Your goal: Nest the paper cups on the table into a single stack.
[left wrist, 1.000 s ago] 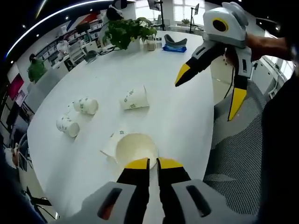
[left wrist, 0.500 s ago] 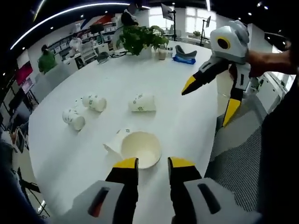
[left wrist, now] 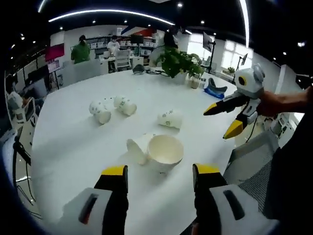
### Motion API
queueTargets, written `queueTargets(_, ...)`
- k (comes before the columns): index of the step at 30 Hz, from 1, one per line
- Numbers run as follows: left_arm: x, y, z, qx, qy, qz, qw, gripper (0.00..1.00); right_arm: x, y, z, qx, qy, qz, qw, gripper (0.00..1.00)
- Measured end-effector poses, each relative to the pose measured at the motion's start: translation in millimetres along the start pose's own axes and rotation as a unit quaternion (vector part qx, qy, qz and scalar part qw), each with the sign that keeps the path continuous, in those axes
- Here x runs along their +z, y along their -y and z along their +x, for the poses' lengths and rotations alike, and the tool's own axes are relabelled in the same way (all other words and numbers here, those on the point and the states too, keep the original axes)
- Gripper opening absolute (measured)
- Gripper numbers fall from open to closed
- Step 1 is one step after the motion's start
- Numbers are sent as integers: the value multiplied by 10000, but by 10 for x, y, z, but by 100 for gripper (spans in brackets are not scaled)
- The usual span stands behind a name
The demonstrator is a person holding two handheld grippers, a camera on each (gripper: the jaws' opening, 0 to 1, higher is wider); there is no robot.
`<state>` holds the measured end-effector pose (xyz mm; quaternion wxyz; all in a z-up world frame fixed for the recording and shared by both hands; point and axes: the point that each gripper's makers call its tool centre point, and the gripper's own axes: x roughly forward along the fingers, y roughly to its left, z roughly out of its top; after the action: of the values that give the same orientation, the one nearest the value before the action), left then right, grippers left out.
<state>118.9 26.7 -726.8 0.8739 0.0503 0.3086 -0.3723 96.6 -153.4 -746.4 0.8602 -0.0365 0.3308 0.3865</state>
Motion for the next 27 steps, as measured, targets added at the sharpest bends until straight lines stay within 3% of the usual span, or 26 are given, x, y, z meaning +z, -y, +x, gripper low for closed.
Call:
queueTargets(2,-5,-82,-50,147,121,-108,9998,66,-23,41,20,-30,-23,53,10000,70)
queueTargets(9,-50,-180,-190,267,301,-353,9986,70,-53,136,61,-176,7,242,9996,70)
queueTargets(15,-162,-226,-267,324,273,-453,9981,74,-67,316,119,-341,109,549,9978,70)
queueTargets(27,-284,-184,-324,359,140,-552,9977,74,-25,583,281,-566,238,868,9943,68)
